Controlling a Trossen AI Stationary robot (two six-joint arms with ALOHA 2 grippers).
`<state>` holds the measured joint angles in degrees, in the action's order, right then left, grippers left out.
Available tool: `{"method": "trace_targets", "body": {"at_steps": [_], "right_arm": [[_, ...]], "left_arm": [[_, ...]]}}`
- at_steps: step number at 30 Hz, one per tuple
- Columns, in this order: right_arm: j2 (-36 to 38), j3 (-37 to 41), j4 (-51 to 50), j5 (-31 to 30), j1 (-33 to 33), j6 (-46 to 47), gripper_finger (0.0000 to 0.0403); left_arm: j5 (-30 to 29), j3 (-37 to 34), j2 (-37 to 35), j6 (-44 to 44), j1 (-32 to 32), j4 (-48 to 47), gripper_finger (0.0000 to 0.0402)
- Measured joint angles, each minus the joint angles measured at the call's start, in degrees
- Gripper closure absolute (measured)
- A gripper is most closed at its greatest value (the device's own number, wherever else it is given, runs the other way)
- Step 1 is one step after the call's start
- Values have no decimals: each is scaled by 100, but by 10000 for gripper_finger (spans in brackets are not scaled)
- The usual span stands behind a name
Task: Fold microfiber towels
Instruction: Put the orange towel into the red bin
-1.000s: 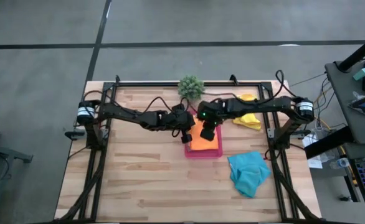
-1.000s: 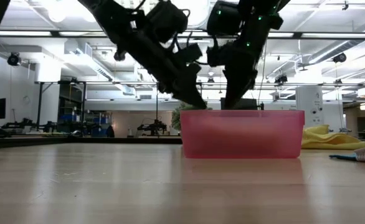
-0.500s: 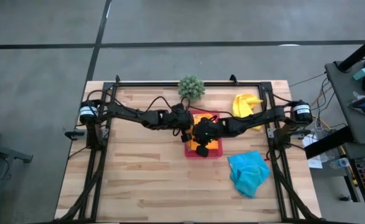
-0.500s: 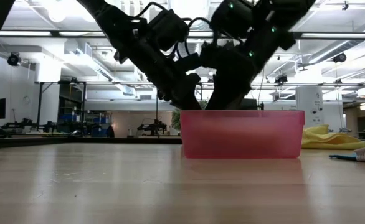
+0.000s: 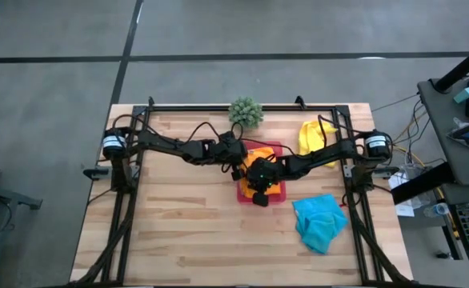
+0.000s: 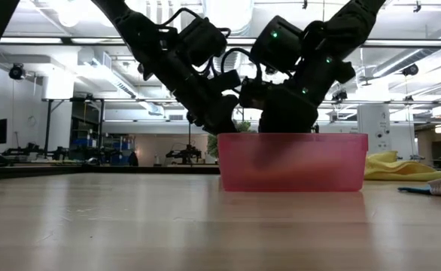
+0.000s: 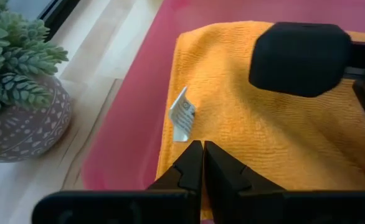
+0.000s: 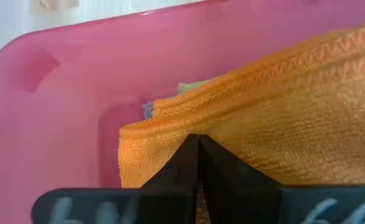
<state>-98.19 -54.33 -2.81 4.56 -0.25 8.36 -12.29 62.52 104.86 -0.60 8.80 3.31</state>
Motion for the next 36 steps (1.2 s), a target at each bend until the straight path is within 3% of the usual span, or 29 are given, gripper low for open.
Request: {"method": "trace_targets", "body": {"at_steps": [12,21,29,36], "right_arm": [[216,-484,-899,-52,0,-133,394],[811,-806,-2202,-834,0,-470,394],[1462,-456,-2524,-1487,-198,-474,394],[1577,-29,-1973,-1663,-609,-388,394]], "left_arm": [[-299,11,-471,-601,34,-11,400],[-250,-20,-951,-580,-99,-632,400],[785,-79,-827,-558,-249,-660,400],[896,-68,-361,-399,-295,-8,400]]}}
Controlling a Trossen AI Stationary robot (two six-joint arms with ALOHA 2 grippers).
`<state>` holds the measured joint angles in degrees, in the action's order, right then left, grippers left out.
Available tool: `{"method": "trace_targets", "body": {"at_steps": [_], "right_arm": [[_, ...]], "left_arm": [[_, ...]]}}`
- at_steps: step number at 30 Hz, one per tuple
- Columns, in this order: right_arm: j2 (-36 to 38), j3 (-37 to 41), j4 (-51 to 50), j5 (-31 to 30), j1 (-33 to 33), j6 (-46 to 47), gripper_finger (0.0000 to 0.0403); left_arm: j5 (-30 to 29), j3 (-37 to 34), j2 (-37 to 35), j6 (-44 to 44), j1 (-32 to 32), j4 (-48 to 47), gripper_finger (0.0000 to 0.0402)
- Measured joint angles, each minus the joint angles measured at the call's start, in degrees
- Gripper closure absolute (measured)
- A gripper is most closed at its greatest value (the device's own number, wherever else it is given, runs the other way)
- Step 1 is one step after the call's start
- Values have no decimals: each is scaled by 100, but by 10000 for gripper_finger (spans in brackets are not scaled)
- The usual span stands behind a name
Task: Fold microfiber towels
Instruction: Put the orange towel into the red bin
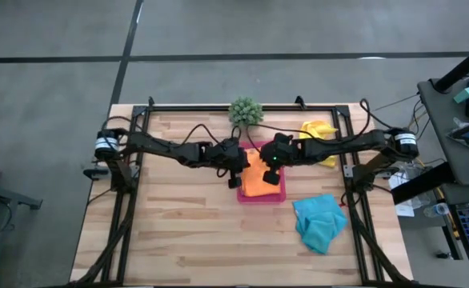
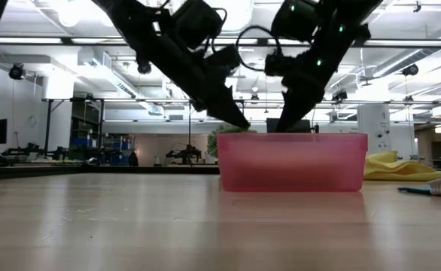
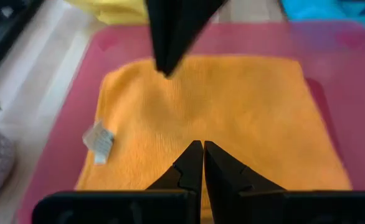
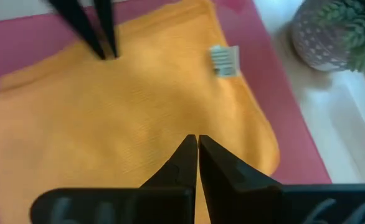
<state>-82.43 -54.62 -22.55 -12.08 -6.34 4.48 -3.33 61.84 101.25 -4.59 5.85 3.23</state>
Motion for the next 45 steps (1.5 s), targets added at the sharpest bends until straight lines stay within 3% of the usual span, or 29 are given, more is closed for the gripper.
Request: {"method": "trace_targets", "body": {"at_steps": [14,23,35,40,45], "right_arm": [[-877,147,162,49,-417,-55,394],[-724,146,120,46,-420,-60,394],[-83,145,120,206,-237,208,394],[-174,145,608,649,77,254,394],[-496,145,842,662,319,265,394]], "left_arm": [[-53,18,591,300,6,130,400],[-418,21,637,431,4,47,400],[-444,11,278,431,-14,66,400],[-442,11,197,433,-24,209,400],[-442,8,297,447,-24,227,400]]}}
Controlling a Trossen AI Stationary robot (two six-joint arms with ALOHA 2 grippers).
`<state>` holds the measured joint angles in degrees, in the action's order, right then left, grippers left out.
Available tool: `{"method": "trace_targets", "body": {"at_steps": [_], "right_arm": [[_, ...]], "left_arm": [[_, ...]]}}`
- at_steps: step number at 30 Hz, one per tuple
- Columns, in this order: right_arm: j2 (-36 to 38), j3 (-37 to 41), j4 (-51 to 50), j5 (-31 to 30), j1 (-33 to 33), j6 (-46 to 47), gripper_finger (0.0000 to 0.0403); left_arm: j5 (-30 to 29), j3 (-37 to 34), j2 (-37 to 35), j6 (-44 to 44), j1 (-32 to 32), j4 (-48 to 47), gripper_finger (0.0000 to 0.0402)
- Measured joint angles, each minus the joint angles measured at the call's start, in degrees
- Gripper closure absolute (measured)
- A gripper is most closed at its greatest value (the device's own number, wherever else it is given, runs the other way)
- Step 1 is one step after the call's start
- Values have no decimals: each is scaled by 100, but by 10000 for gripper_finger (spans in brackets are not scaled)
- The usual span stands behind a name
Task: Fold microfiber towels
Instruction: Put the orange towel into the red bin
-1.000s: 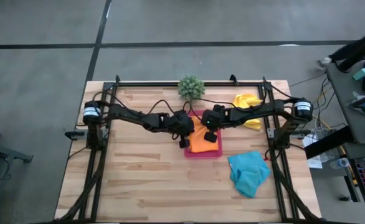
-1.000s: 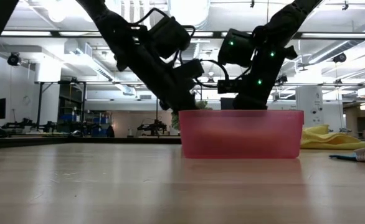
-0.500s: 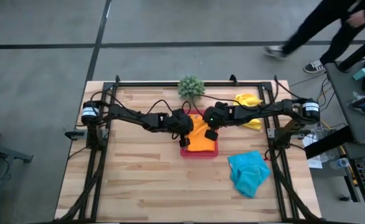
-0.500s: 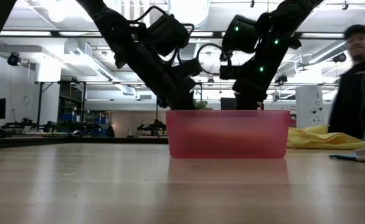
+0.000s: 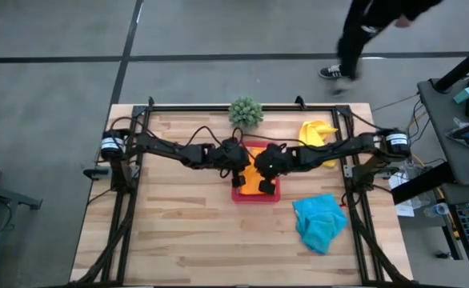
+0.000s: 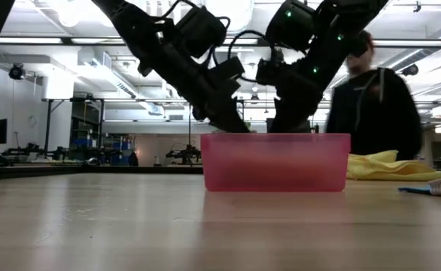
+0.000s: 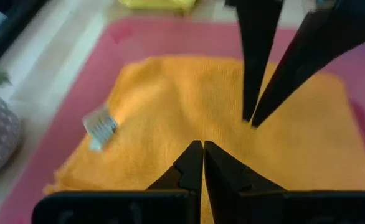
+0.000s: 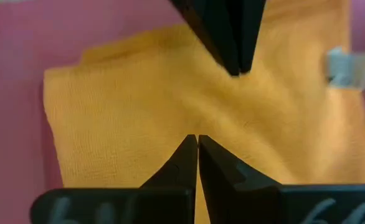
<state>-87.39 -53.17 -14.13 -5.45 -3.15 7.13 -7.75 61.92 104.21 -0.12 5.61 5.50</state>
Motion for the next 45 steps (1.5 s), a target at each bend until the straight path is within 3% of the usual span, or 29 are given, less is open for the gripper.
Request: {"method": "trace_targets", "body": {"at_steps": [14,29,36,45], "right_arm": [[-637,-2,-333,-15,15,193,394],[82,0,-378,-60,15,125,394],[317,7,-347,-161,15,80,394],[295,7,-285,-277,15,189,394]], "left_arm": [[-295,-6,204,0,-4,-419,400],[-293,-4,-260,-26,-93,-676,400],[313,-4,-255,-26,-272,-640,400],[376,-15,-53,-25,-438,-648,400]]}}
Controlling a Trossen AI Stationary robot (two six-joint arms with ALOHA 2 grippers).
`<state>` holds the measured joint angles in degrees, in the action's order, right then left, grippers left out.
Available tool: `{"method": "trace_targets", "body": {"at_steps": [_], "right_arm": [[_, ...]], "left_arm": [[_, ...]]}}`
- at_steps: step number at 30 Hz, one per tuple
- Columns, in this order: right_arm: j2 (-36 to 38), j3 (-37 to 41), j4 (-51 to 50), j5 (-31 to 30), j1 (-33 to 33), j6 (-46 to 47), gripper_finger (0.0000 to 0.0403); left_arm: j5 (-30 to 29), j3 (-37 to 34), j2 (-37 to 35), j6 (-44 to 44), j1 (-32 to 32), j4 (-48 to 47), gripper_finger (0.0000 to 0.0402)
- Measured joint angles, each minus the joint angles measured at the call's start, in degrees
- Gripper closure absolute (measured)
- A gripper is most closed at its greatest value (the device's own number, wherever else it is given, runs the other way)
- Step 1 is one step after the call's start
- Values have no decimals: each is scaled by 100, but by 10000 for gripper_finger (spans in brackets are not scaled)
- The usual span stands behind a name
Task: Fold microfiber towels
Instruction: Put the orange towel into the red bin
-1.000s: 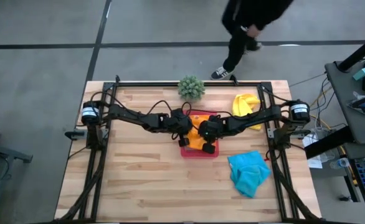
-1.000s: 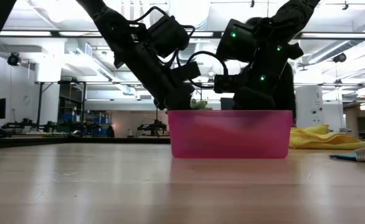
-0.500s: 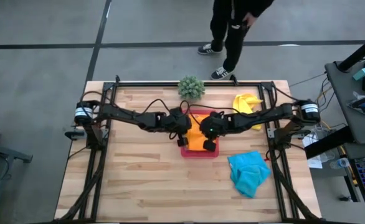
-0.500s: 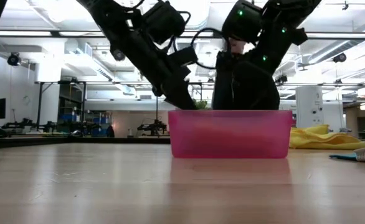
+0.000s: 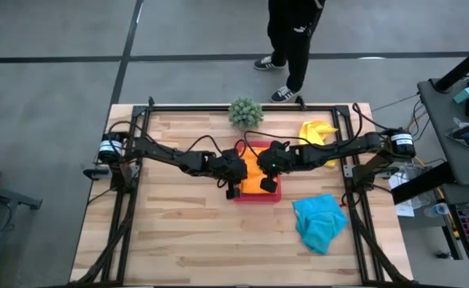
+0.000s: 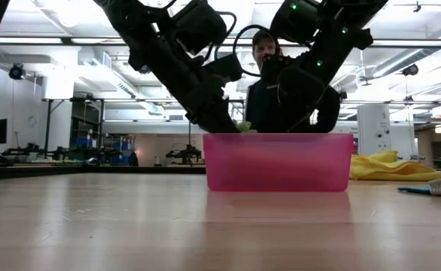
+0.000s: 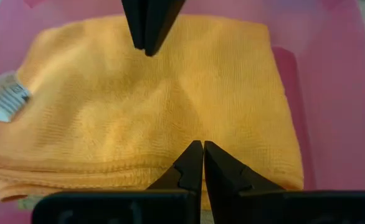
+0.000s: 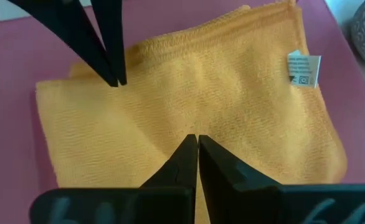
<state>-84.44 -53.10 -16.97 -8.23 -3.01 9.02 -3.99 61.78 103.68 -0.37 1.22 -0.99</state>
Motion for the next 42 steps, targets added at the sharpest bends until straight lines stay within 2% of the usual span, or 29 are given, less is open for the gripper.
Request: {"method": "trace_targets", "body": {"at_steps": [42], "right_arm": [[-18,0,117,-92,0,2,394]], "left_arm": [[-17,-2,44,3,-10,6,400]]}}
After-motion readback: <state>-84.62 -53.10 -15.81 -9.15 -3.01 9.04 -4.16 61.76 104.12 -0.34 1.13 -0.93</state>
